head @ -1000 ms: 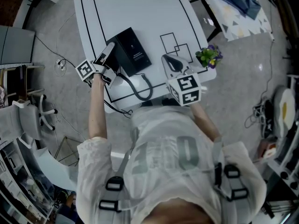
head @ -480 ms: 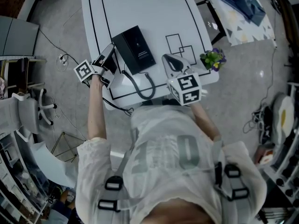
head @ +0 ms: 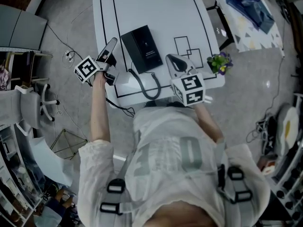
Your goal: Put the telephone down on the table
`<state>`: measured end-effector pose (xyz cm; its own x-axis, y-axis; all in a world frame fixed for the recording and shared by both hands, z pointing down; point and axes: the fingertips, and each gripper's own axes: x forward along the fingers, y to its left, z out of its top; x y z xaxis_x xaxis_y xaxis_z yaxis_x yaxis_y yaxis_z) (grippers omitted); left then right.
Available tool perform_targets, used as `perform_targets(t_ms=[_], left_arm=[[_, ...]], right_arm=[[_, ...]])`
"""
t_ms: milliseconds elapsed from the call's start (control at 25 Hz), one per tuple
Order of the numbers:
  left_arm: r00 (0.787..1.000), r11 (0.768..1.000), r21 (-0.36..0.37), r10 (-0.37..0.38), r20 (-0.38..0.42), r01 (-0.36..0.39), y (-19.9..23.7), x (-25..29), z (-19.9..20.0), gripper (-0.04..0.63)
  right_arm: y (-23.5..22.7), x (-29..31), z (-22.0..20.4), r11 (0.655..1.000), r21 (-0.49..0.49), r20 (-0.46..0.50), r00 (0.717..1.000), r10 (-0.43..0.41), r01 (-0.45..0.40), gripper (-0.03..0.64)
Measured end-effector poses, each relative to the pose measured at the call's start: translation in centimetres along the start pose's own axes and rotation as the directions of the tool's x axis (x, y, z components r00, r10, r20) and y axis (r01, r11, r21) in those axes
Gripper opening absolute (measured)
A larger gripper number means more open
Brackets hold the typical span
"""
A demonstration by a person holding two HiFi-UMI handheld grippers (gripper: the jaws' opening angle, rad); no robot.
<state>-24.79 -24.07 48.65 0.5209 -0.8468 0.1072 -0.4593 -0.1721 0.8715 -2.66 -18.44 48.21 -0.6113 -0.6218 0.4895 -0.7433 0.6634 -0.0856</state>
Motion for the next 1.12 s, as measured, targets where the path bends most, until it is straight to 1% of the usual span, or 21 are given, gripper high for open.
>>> perform_targets(t_ms=[40, 120, 200, 280, 360, 400, 440, 480, 600, 680, 720, 800, 880, 920, 960, 1040, 1080, 1120], left_arm=[[1.0, 0.996, 0.078, 0.03, 0.006, -0.031, -0.5, -0.1, 0.4, 0.299], [0.997, 0.974, 0.216, 0.07, 0.024, -0.074, -2.3, -0.3, 1.3, 0.298], [0.994, 0.942, 0.321, 0.08, 0.068, -0.098, -4.7, -0.5, 2.3, 0.298], [0.988, 0.904, 0.407, 0.09, 0.127, -0.135, -7.0, -1.1, 3.3, 0.295], [0.973, 0.855, 0.48, 0.11, 0.203, -0.196, -9.0, -2.0, 4.0, 0.273], [0.961, 0.825, 0.513, 0.121, 0.249, -0.237, -10.0, -2.5, 4.3, 0.235], [0.946, 0.79, 0.544, 0.133, 0.297, -0.282, -11.0, -3.1, 4.5, 0.182], [0.928, 0.753, 0.571, 0.145, 0.343, -0.328, -11.9, -3.8, 4.6, 0.15], [0.869, 0.641, 0.619, 0.164, 0.467, -0.454, -14.2, -5.7, 4.2, 0.063], [0.832, 0.575, 0.632, 0.169, 0.529, -0.519, -15.3, -6.9, 3.6, 0.043], [0.814, 0.547, 0.634, 0.169, 0.556, -0.546, -15.8, -7.4, 3.2, 0.03], [0.78, 0.502, 0.631, 0.158, 0.606, -0.592, -16.6, -8.3, 2.3, 0.012], [0.746, 0.468, 0.621, 0.139, 0.651, -0.629, -17.4, -9.1, 1.4, 0.008], [0.736, 0.453, 0.619, 0.134, 0.664, -0.641, -17.8, -9.3, 0.8, 0.006], [0.732, 0.44, 0.621, 0.136, 0.668, -0.649, -17.9, -9.4, 0.2, 0.006], [0.739, 0.422, 0.632, 0.157, 0.655, -0.65, -17.7, -9.3, -1.1, 0.006], [0.744, 0.422, 0.634, 0.17, 0.646, -0.648, -17.4, -9.2, -1.8, 0.006], [0.746, 0.427, 0.632, 0.184, 0.64, -0.647, -17.1, -9.1, -2.3, 0.006]], right_arm=[[0.0, 0.0, 0.2, 1.0, -0.002, 0.004, 1.0, 0.002, -0.002, 0.008], [0.1, 0.1, 0.6, 1.0, -0.006, 0.016, 1.0, 0.008, -0.008, 0.008], [0.3, 0.3, 1.3, 1.0, -0.015, 0.034, 0.999, 0.015, -0.014, 0.008], [0.5, 0.4, 2.0, 0.999, -0.027, 0.051, 0.998, 0.023, -0.022, 0.008], [0.7, 0.5, 2.8, 0.999, -0.037, 0.069, 0.997, 0.031, -0.028, 0.008], [0.8, 0.6, 3.2, 0.999, -0.04, 0.079, 0.996, 0.034, -0.031, 0.008], [0.9, 0.6, 3.6, 0.998, -0.044, 0.09, 0.995, 0.038, -0.034, 0.008], [1.0, 0.7, 3.9, 0.998, -0.047, 0.1, 0.994, 0.041, -0.037, 0.008], [1.1, 0.9, 4.9, 0.997, -0.063, 0.127, 0.991, 0.05, -0.043, 0.008], [1.2, 1.0, 5.4, 0.997, -0.069, 0.138, 0.989, 0.054, -0.045, 0.008], [1.2, 1.0, 5.7, 0.997, -0.069, 0.144, 0.988, 0.055, -0.045, 0.008], [1.2, 0.8, 6.2, 0.997, -0.067, 0.157, 0.986, 0.059, -0.049, 0.008], [1.1, 0.7, 6.5, 0.996, -0.07, 0.168, 0.984, 0.06, -0.049, 0.008], [1.0, 0.7, 6.5, 0.996, -0.072, 0.171, 0.984, 0.058, -0.046, 0.008], [0.9, 0.6, 6.6, 0.997, -0.07, 0.175, 0.983, 0.056, -0.044, 0.008], [1.1, 0.3, 7.0, 0.997, -0.059, 0.181, 0.982, 0.056, -0.046, 0.008], [1.1, 0.2, 7.0, 0.997, -0.057, 0.18, 0.982, 0.057, -0.047, 0.008], [1.1, 0.1, 6.7, 0.997, -0.061, 0.173, 0.983, 0.056, -0.046, 0.008]])
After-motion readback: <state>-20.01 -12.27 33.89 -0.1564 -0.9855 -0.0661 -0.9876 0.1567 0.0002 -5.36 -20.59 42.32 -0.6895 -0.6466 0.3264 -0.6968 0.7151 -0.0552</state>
